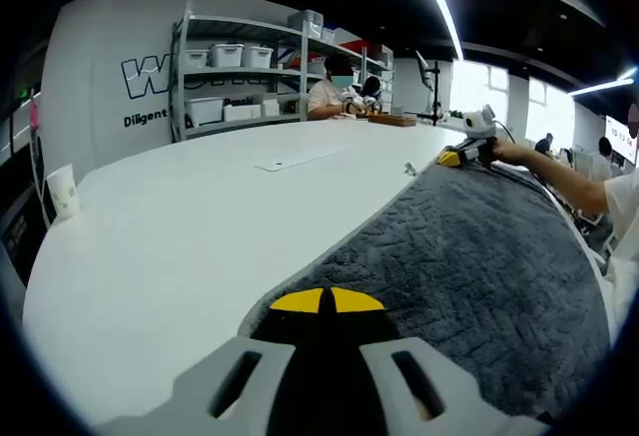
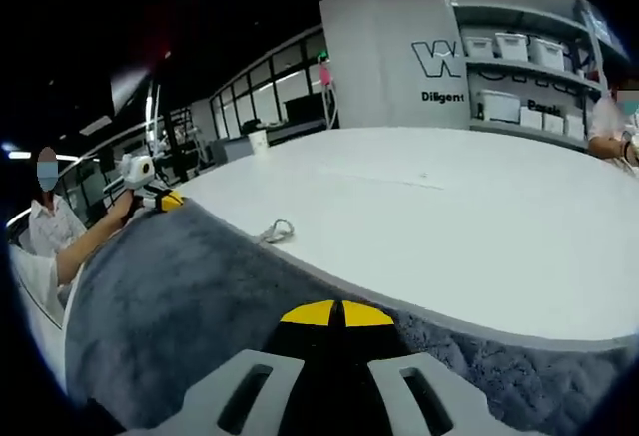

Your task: Open the folded towel by lifting each exposed corner and separating the folded layers until the towel lies flat within the target outline without major curled edges

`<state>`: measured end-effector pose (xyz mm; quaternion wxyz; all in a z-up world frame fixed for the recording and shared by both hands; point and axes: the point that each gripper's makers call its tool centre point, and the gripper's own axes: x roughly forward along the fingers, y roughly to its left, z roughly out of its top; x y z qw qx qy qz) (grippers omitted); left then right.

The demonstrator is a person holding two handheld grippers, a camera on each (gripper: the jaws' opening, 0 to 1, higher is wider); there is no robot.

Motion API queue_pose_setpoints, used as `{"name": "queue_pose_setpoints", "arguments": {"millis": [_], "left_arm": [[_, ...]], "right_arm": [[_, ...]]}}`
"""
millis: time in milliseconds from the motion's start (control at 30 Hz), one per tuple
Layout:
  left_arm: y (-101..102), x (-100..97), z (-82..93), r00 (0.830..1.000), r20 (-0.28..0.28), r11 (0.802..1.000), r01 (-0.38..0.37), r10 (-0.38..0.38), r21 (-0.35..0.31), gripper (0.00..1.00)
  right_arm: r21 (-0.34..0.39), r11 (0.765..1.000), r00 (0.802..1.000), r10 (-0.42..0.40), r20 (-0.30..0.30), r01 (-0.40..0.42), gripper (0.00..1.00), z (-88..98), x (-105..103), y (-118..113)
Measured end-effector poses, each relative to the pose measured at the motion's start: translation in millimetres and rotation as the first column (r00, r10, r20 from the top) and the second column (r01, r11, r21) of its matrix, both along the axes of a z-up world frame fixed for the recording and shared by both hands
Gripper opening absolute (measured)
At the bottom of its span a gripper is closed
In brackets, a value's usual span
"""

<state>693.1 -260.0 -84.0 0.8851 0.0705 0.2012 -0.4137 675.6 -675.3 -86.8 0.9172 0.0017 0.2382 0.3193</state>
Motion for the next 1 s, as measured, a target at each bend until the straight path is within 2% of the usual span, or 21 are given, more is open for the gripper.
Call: {"name": "queue_pose_setpoints", "arguments": {"millis": [267,533,700,833,933,1000], "left_arm": [[-1,-1.3,-0.1,1.0,0.0,1.0,0.0,0.0,0.001,0.0],[-1,-1.0,-0.4,1.0,-0.001,1.0,-0.001,0.001,-0.002,0.0],[-2,-3.4,-0.3,1.0,0.002,1.0,0.0,0.0,0.002,0.0],[-1,-2.2,-0.3,1.0,-0.001,1.0,-0.001,0.001,-0.003,0.0],[-1,-1.6,-0.4,1.0,-0.002,1.0,-0.001,0.001,-0.003,0.0],[-1,-1.1,-0.5,1.0,-0.002,1.0,-0.002,0.002,-0.005,0.0]], "right_arm": [[0.01,0.999,0.999,-0.035,0.003,0.035,0.0,-0.7,2,-21],[0.03,0.999,0.999,-0.045,0.007,0.045,0.0,-0.1,3,-23],[0.011,0.999,0.999,-0.04,0.02,0.04,0.0,0.0,2,-25],[-0.006,0.997,0.997,-0.073,0.021,0.073,0.0,-0.6,2,-38],[0.042,0.996,0.997,-0.076,0.01,0.076,0.0,-0.1,2,-42],[0.03,0.997,0.997,-0.076,0.02,0.075,0.0,0.1,0,-44]]}}
